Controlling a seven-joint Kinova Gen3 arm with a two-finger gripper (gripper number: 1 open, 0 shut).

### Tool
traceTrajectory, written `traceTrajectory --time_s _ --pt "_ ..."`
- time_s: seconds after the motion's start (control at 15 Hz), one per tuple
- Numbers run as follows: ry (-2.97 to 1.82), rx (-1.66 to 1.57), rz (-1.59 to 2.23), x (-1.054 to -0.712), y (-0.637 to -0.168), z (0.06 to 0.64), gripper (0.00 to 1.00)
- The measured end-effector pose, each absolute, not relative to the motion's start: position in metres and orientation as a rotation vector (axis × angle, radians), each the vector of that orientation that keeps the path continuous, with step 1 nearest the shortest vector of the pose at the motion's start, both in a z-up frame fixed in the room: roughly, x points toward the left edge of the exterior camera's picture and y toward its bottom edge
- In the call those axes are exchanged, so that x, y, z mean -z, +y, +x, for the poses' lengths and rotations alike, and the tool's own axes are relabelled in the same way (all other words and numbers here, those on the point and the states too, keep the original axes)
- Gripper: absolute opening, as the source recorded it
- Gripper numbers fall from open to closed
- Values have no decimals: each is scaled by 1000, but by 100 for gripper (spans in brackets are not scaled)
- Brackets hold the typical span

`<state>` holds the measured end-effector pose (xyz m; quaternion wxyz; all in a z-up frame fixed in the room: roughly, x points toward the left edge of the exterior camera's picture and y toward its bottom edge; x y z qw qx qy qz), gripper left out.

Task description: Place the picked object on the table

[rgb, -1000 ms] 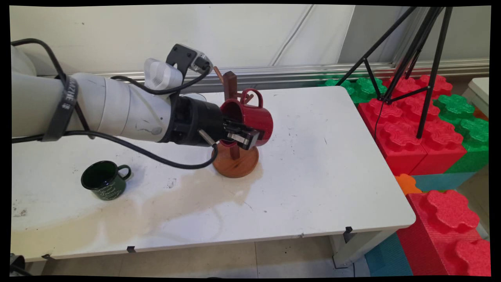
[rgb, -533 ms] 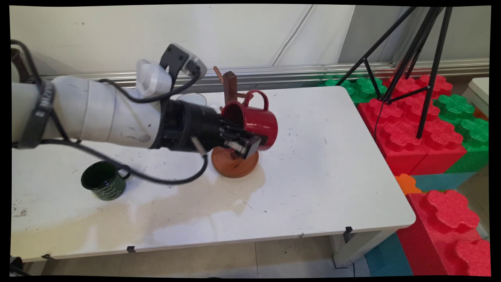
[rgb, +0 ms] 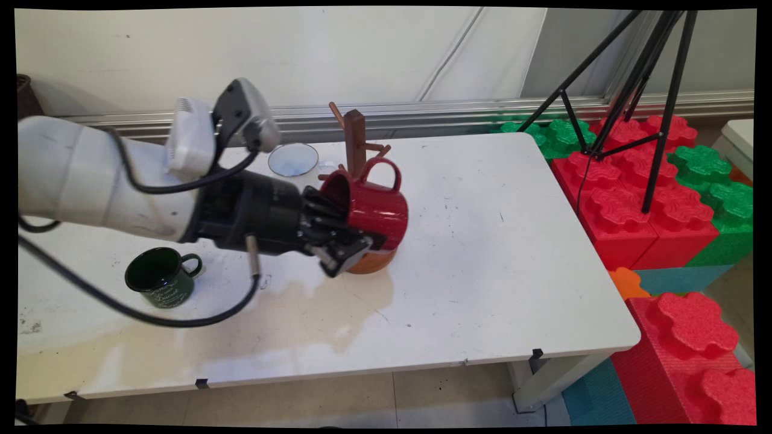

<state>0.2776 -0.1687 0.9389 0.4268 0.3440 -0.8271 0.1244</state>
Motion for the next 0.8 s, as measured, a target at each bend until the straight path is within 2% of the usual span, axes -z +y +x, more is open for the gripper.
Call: traceTrajectory --time_s 0.47,0.8 --pt "-2277 -299 684 -947 -143 315 0" --pt "-2413 -344 611 -949 -146 342 0"
